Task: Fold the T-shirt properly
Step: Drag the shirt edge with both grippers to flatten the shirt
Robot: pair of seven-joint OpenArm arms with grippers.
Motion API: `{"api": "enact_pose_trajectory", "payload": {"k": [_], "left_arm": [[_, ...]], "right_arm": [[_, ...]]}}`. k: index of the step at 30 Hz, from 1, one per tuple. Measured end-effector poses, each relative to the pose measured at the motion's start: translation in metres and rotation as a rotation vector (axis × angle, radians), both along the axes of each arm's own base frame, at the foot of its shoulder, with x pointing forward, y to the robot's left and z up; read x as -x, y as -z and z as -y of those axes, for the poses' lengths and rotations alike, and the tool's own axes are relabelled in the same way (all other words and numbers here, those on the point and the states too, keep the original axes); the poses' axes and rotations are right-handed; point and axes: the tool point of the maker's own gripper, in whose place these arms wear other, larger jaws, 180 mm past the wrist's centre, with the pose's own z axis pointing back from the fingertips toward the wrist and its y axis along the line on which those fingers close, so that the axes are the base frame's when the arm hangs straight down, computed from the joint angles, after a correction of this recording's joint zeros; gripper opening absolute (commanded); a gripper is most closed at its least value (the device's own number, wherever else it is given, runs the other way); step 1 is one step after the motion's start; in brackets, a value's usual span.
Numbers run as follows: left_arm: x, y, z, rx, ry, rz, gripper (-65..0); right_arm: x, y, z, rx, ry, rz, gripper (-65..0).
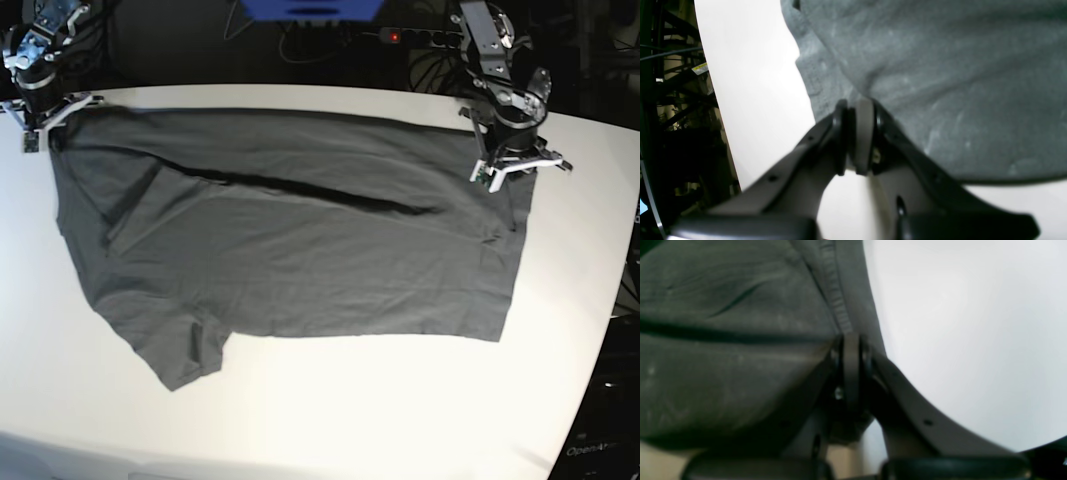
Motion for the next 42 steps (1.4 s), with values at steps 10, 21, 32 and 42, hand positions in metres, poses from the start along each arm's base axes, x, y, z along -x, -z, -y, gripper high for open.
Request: {"api": "enact_pose_trajectory", "payload": {"k": [10, 21, 32, 42], "left_arm": [[0.001, 0.000, -0.001, -0.006, -0.001, -0.002, -58.8], [0.001, 0.000, -0.001, -0.006, -0.002, -0.002, -58.8], [0.001, 0.000, -0.002, -0.006, -0.003, -0.002, -58.8], [0.001, 0.000, -0.002, -0.006, -0.003, -0.003, -58.8]], "right_arm": [[-0.007, -0.010, 0.002, 0.074, -0.027, -0.062, -63.5], [-0.014, -0.042, 0.005, 0.175, -0.060, -0.059, -63.3], [-0.012, -0.062, -0.030, 0.186, -0.072, -0.017, -43.1], [-0.013, -0.056, -0.063, 0.102, -0.050, 0.019, -36.9]]}}
